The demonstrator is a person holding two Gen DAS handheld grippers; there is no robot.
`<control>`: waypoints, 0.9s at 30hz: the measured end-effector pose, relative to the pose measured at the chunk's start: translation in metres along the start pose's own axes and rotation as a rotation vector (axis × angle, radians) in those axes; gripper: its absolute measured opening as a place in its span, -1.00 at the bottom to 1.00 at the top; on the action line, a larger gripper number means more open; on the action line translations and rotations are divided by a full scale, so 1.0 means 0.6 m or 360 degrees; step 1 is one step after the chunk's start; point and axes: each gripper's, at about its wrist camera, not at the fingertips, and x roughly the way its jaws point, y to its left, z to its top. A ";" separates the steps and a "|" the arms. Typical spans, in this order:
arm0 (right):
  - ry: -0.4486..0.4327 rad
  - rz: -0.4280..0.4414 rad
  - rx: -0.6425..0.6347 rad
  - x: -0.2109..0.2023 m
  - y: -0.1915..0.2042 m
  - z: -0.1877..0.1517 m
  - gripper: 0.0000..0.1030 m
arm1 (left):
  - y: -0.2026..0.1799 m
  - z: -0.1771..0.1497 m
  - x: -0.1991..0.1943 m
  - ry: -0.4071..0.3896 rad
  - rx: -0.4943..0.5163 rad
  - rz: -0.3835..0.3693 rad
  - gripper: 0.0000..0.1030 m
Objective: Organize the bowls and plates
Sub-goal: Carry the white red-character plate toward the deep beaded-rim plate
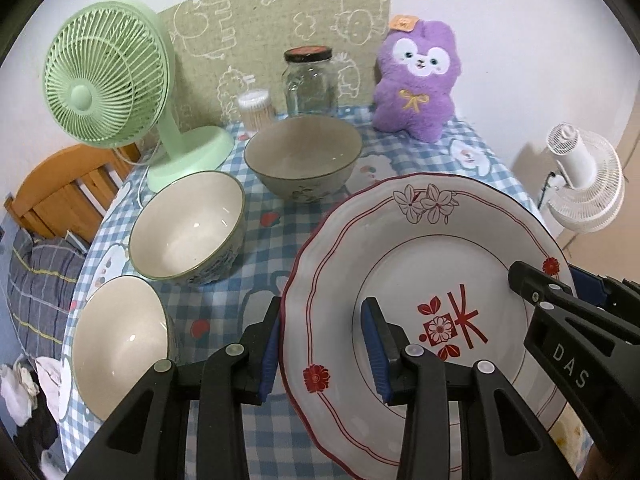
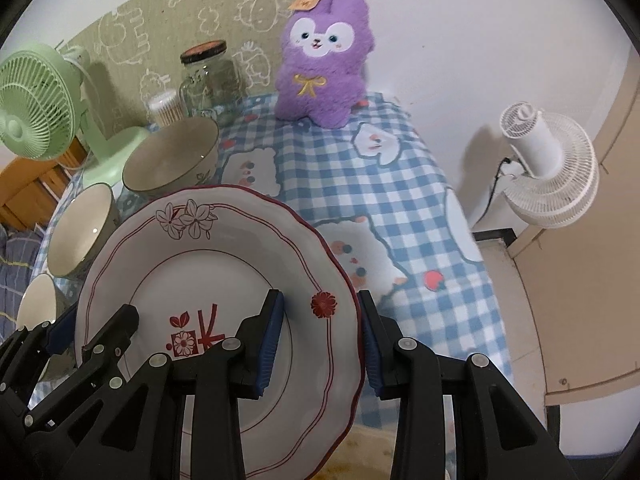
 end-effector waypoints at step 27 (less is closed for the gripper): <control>-0.0098 -0.0090 0.0146 -0.115 -0.085 -0.128 -0.26 | -0.078 -0.102 -0.094 -0.0095 0.0098 -0.0123 -0.26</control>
